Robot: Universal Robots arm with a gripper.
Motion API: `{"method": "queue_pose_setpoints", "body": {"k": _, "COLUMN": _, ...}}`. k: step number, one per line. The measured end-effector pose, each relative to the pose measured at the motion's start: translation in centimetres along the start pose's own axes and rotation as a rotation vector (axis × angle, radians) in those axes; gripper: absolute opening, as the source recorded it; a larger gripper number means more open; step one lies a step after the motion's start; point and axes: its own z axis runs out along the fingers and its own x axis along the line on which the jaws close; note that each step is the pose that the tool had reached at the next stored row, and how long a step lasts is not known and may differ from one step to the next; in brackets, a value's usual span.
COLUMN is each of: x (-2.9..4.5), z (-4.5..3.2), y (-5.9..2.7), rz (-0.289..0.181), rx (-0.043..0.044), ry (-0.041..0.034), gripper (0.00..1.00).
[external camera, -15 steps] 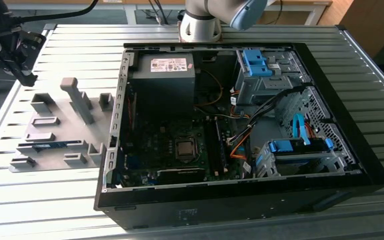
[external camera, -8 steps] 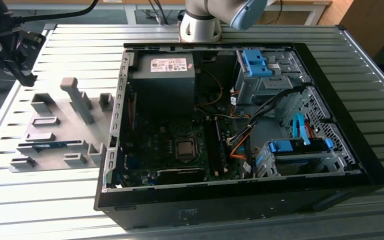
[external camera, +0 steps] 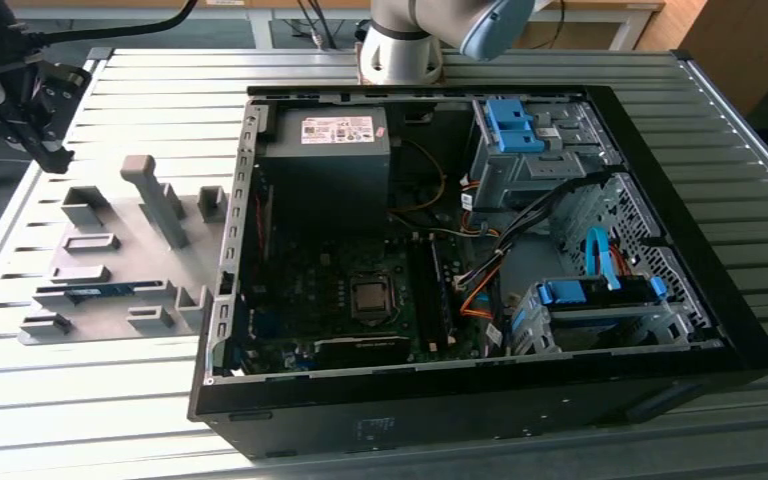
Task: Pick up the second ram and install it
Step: 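Pick up the second ram and move it above second insertion slot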
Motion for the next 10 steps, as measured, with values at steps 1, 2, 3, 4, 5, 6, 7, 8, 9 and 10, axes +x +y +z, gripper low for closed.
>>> {"method": "queue_pose_setpoints", "body": {"k": 1, "x": 0.00, "z": 0.00, "y": 0.00, "rz": -0.001, "rx": 0.0000, "ry": 0.0001, "gripper": 0.11}}
{"method": "queue_pose_setpoints", "body": {"k": 2, "x": 0.00, "z": 0.00, "y": 0.00, "rz": -0.002, "rx": 0.0001, "ry": 0.0001, "gripper": 0.11}}
{"method": "queue_pose_setpoints", "body": {"k": 3, "x": 0.01, "z": 0.00, "y": 0.00, "rz": -0.003, "rx": 0.0001, "ry": 0.0002, "gripper": 0.11}}
{"method": "queue_pose_setpoints", "body": {"k": 4, "x": 0.01, "z": 0.01, "y": 0.00, "rz": -0.004, "rx": 0.0001, "ry": 0.0002, "gripper": 0.11}}
{"method": "queue_pose_setpoints", "body": {"k": 5, "x": 0.01, "z": 0.01, "y": 0.00, "rz": -0.005, "rx": 0.0001, "ry": 0.0002, "gripper": 0.11}}
{"method": "queue_pose_setpoints", "body": {"k": 6, "x": 0.01, "z": 0.01, "y": 0.00, "rz": -0.006, "rx": 0.0002, "ry": 0.0003, "gripper": 0.11}}
{"method": "queue_pose_setpoints", "body": {"k": 7, "x": 0.01, "z": 0.01, "y": 0.00, "rz": -0.007, "rx": 0.0002, "ry": 0.0003, "gripper": 0.11}}
{"method": "queue_pose_setpoints", "body": {"k": 8, "x": 0.01, "z": 0.02, "y": 0.00, "rz": -0.008, "rx": 0.0003, "ry": 0.0004, "gripper": 0.11}}
{"method": "queue_pose_setpoints", "body": {"k": 9, "x": 0.01, "z": 0.02, "y": 0.00, "rz": -0.010, "rx": 0.0005, "ry": 0.0004, "gripper": 0.11}}
{"method": "queue_pose_setpoints", "body": {"k": 10, "x": 0.01, "z": 0.02, "y": 0.00, "rz": -0.011, "rx": 0.0006, "ry": 0.0004, "gripper": 0.11}}
